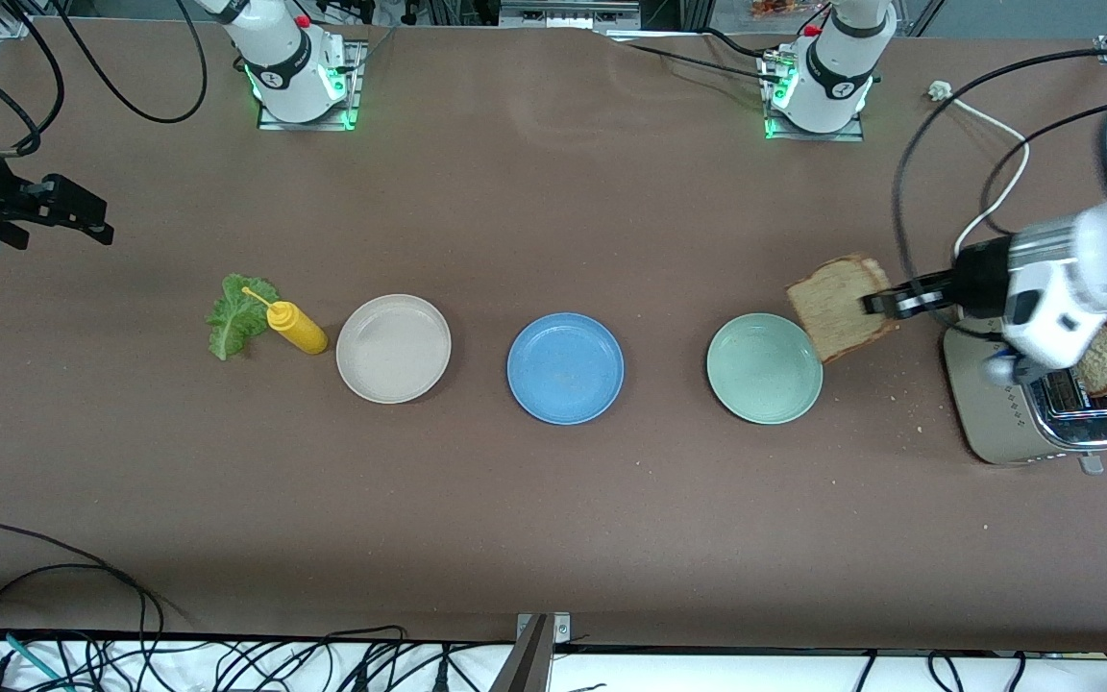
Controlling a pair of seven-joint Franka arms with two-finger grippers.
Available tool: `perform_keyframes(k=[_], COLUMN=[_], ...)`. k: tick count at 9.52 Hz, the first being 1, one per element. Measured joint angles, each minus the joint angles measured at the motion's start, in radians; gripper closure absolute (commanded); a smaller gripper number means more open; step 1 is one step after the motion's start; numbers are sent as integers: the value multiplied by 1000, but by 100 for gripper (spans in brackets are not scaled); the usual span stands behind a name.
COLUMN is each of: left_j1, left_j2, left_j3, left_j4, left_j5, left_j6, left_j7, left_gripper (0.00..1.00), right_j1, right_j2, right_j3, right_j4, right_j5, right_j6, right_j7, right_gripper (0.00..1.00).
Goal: Make sandwich in blue plate with both arms
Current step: 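Carry the bread slice with the left gripper over the blue plate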
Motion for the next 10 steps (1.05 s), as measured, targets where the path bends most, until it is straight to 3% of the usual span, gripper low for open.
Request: perform_keyframes(k=[2,4,8,10], left_j1=[-7,-91,-301,-434], left_j2=[10,38,202,250], left_j3=[-135,-177,-152,-38], left_j4=[-122,-211,-234,-233], left_j5=[-11,-12,-12,-12], left_j6=[253,485,810,900], left_j7=[-161,-282,-358,-359], left_gripper=[100,100,100,100], right_j1=[0,0,0,0], right_j2=[0,0,0,0], right_j3=[0,0,0,0], right_j4=[0,0,-1,-1], right_j5=[0,0,0,0], right_j6=[0,0,0,0], right_j7=[0,0,0,0], right_gripper=[0,0,0,0])
